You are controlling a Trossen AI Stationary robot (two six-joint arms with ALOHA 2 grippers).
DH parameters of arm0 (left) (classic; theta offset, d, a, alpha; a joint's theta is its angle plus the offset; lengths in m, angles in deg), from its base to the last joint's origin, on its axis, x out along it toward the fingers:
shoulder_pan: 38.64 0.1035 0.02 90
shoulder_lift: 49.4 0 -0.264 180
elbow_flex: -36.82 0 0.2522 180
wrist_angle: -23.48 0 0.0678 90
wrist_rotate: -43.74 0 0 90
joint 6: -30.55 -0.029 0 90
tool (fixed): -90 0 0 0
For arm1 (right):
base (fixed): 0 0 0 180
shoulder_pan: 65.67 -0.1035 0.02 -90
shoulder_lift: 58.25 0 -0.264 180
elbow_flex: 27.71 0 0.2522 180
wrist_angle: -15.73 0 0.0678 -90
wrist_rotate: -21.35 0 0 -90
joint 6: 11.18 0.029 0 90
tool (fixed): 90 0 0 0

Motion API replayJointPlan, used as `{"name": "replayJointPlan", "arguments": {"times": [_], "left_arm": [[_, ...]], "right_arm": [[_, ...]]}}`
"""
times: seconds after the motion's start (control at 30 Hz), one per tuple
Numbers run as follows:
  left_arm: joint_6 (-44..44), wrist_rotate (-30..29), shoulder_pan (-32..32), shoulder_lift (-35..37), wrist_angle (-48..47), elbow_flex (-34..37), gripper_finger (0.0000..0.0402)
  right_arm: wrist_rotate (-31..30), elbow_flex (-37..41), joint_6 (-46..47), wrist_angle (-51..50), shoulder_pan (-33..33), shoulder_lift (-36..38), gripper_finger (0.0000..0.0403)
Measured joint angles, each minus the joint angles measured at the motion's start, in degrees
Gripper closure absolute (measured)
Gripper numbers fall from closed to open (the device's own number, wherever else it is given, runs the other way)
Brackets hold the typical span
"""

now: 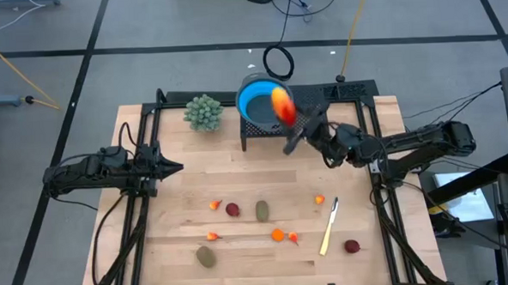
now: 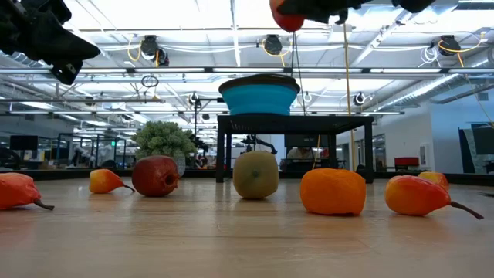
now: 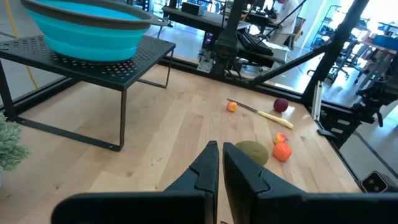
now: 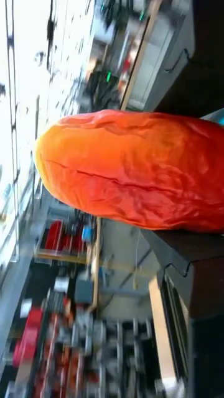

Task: Pick & Place Fruit
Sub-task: Put the mango into the blue strainer on the shelf

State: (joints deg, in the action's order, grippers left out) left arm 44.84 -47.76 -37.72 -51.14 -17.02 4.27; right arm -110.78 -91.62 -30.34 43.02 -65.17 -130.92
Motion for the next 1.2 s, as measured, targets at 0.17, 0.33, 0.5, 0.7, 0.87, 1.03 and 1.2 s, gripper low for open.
{"name": "replayJointPlan", "arguments": {"times": [0.17,0.33,0.5,0.7,0.87,1.03,1.2], "left_arm": [[3.7,-1.6,0.0,0.0,0.1,0.0,0.0380],[6.0,-3.7,0.0,0.0,0.0,0.0,0.0380],[6.8,-6.5,0.0,0.0,0.0,0.0,0.0380],[6.9,-7.6,0.0,0.0,0.0,0.0,0.0380],[7.5,-7.6,0.0,0.0,0.0,0.0,0.0380],[7.5,-7.6,0.0,0.0,0.0,0.0,0.0380],[7.2,-7.7,0.0,0.0,0.0,0.0,0.0380]], "right_arm": [[-0.1,-2.9,0.9,-1.0,4.8,0.0,0.0166],[0.2,-10.1,8.1,-9.9,9.2,0.0,0.0166],[0.3,-19.8,15.9,-26.3,11.7,-2.6,0.0165],[4.7,-29.8,19.0,-37.7,13.6,-7.6,0.0165],[6.6,-32.8,19.2,-41.6,15.3,-11.8,0.0165],[12.4,-32.9,21.7,-43.4,17.1,-14.8,0.0165],[16.9,-32.9,26.0,-48.2,18.7,-17.6,0.0165]]}}
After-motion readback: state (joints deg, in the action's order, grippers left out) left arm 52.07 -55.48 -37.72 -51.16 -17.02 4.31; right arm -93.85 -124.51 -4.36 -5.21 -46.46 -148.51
